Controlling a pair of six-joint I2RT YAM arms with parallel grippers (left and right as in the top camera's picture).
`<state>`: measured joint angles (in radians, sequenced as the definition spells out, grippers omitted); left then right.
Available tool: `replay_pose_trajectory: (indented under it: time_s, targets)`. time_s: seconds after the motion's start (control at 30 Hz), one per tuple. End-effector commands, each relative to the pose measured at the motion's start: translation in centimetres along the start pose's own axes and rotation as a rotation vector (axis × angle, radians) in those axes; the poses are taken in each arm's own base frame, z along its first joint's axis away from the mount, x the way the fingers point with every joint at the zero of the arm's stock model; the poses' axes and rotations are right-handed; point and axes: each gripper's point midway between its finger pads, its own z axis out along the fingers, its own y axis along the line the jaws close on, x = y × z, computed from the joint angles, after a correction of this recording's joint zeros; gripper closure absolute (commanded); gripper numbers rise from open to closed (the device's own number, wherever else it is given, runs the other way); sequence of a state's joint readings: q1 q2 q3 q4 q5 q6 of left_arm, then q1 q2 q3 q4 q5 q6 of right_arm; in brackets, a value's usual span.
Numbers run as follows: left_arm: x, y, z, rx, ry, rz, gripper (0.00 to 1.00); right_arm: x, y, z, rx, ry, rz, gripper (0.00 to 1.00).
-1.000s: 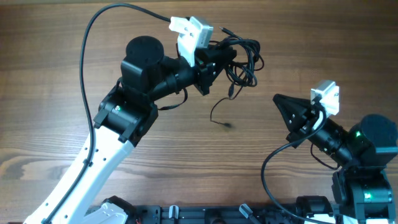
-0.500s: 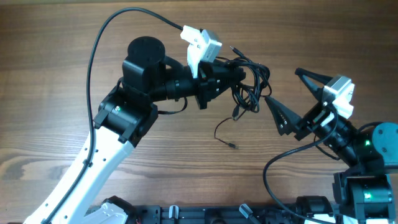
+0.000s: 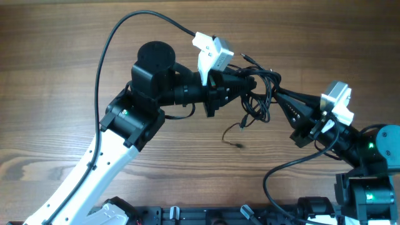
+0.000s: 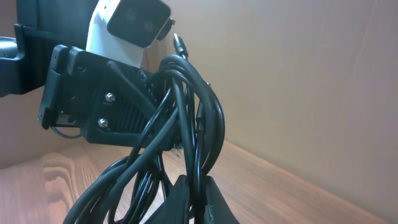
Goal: Untangle cables
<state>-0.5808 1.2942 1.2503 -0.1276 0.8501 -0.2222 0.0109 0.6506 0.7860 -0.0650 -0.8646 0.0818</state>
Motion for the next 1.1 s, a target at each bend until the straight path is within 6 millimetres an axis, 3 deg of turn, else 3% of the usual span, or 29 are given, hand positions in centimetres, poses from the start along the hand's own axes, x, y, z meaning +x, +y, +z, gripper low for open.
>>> replay_pose_trajectory:
  time_s: [0.0, 0.23, 0.43, 0.47, 0.5, 0.53, 0.67, 0.8, 0.93, 0.97, 1.03, 1.07]
  targets:
    - [-1.4, -0.1, -0.6, -0.041, -0.046, 0.039, 0.96, -0.1, 1.7, -0.1, -0.09, 0.003, -0.005, 0.96]
    - [-4.8, 0.2, -1.0, -0.083, -0.185, -0.021, 0.96, 2.9, 1.8, -0.2, -0.098, 0.11, 0.117, 0.96]
    - [-5.0, 0.1, -1.0, -0.08, -0.192, -0.031, 0.96, 3.5, 1.5, -0.3, -0.078, 0.131, 0.131, 0.96]
    - [-5.0, 0.2, -1.0, -0.081, -0.192, -0.031, 0.96, 3.6, 0.9, -0.3, -0.041, 0.134, 0.135, 0.77]
    - [-5.0, 0.4, -1.1, -0.086, -0.192, -0.033, 0.96, 3.7, 0.2, -0.3, -0.002, 0.136, 0.136, 0.18]
    - [-5.0, 0.7, -1.3, -0.095, -0.192, -0.038, 0.96, 3.8, -0.1, -0.2, 0.02, 0.136, 0.142, 0.0]
    - [-4.5, 2.7, -2.4, -0.155, -0.178, -0.076, 0.96, 3.2, -0.6, -0.2, 0.044, 0.117, 0.142, 0.0]
    - [-3.7, 3.1, -2.4, -0.17, -0.141, -0.03, 0.96, 1.3, -0.6, 0.0, 0.039, 0.05, 0.057, 0.03]
    - [-2.8, 1.7, -2.2, -0.09, -0.09, 0.101, 0.96, 0.3, -1.7, -0.1, 0.099, 0.013, 0.018, 0.15]
    - [-2.7, 1.1, -2.1, -0.056, -0.081, 0.132, 0.96, 0.3, -2.1, -0.1, 0.122, 0.012, 0.018, 0.2]
    - [-2.5, 0.6, -2.1, -0.027, -0.073, 0.146, 0.96, 0.3, -2.2, -0.1, 0.133, 0.013, -0.007, 0.42]
    - [-2.5, 0.4, -2.1, -0.016, -0.07, 0.146, 0.96, 0.3, -2.2, -0.1, 0.133, 0.013, -0.007, 0.45]
